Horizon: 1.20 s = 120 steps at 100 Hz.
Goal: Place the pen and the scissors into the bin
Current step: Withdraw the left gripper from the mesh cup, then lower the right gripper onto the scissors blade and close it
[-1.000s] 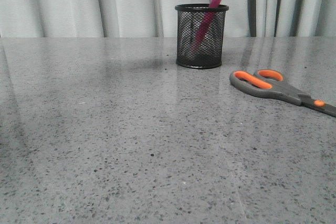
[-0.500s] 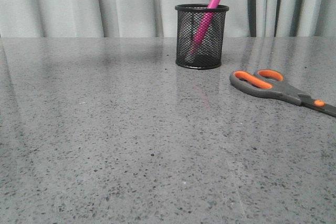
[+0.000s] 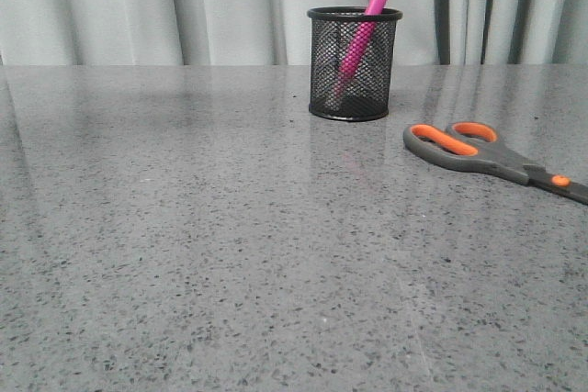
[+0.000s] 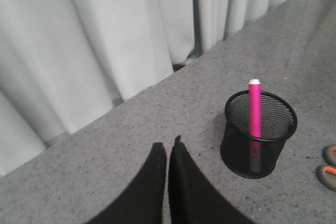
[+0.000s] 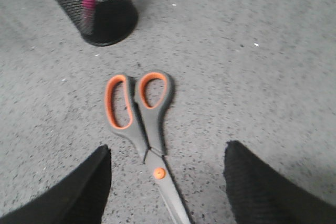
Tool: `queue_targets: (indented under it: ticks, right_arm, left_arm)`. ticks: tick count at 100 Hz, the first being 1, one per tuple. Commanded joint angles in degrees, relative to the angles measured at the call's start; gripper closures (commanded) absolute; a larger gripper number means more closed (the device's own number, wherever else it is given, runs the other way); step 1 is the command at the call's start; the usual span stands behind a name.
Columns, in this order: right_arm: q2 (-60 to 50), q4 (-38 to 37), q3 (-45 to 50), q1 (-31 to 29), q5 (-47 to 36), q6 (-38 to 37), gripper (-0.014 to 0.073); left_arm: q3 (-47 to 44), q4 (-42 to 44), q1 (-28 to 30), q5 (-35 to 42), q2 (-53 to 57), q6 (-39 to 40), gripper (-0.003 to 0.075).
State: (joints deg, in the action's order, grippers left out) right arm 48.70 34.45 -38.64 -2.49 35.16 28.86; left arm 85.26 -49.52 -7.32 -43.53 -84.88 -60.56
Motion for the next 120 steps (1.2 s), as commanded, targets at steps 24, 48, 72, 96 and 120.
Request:
queue_targets:
  ticks: [24, 48, 72, 96, 120]
  right_arm:
    - [6.99, 8.04, -5.84, 3.66, 6.93, 18.06, 0.0172]
    - [15.37, -0.55, -14.93, 8.29, 9.76, 12.78, 0.0172]
    - [22.35, -17.82, -22.03, 14.40, 14.51, 0.27, 0.0172]
    - [28.92, -31.32, -24.07, 20.68, 15.96, -7.89, 0.0172]
    - [33.10, -32.85, -24.06, 20.68, 13.69, -7.89, 0.0172]
  left_arm:
    - [-23.17, -3.75, 3.82, 16.74, 20.79, 0.86, 0.0740]
    - [-36.12, -4.74, 3.82, 22.13, 32.73, 0.86, 0.0739]
    - [-44.97, -4.95, 3.82, 25.48, 41.60, 0.86, 0.0739]
    - [-46.73, -7.24, 3.82, 26.56, 43.33, 0.86, 0.0739]
    - [-46.73, -8.77, 3.82, 26.37, 43.33, 0.86, 0.0739]
